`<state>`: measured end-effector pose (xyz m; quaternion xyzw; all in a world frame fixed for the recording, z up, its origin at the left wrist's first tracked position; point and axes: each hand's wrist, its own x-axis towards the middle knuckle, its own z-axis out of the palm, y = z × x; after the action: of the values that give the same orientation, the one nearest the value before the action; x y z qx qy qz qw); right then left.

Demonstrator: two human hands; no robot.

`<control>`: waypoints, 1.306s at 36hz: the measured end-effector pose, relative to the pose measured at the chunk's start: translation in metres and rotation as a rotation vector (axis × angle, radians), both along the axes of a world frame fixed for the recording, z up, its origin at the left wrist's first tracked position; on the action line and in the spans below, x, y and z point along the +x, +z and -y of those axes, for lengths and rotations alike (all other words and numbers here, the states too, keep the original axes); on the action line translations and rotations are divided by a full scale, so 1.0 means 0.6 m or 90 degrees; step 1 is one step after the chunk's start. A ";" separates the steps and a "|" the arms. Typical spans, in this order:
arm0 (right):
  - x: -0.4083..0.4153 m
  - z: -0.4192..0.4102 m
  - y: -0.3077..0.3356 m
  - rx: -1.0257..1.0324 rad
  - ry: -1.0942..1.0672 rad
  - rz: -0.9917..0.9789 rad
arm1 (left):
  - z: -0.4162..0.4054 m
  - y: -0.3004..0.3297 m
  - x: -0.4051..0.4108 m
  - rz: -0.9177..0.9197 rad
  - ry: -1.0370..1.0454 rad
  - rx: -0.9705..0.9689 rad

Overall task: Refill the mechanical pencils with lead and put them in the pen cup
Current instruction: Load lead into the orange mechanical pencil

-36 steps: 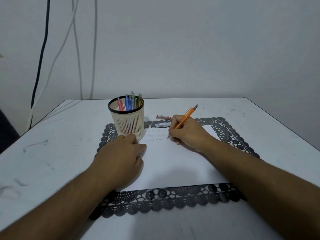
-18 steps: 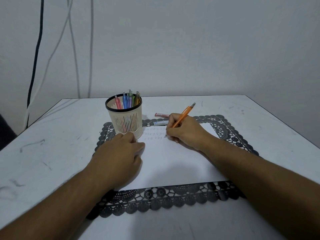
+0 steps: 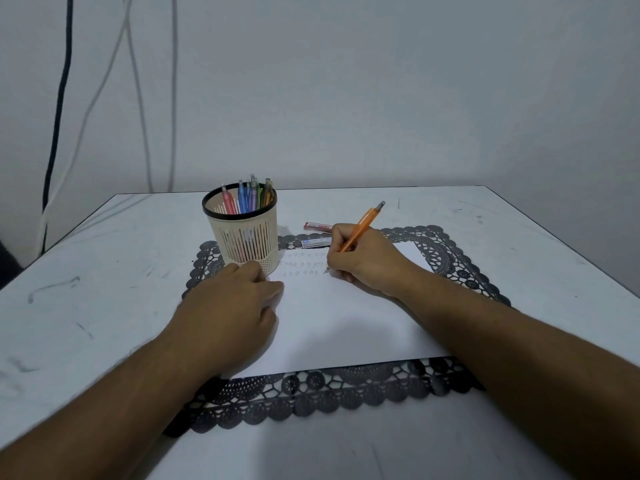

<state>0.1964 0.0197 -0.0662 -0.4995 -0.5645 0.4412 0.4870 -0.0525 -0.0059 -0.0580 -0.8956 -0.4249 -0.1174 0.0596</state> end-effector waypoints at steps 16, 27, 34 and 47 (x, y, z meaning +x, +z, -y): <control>0.000 -0.002 -0.002 -0.004 -0.004 0.022 | 0.000 0.001 0.002 -0.011 0.010 -0.002; 0.025 -0.017 0.004 0.013 -0.101 -0.119 | 0.005 0.008 0.002 -0.017 0.025 -0.015; 0.032 -0.020 0.013 -0.041 -0.124 -0.183 | 0.002 0.013 0.001 -0.024 0.036 -0.036; 0.042 0.011 0.046 -0.019 -0.086 -0.072 | -0.072 0.065 -0.096 0.209 0.225 -0.111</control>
<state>0.2218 0.0131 -0.0384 -0.5178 -0.4948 0.4432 0.5391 -0.1102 0.0373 -0.0190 -0.7783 -0.5871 -0.2121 -0.0678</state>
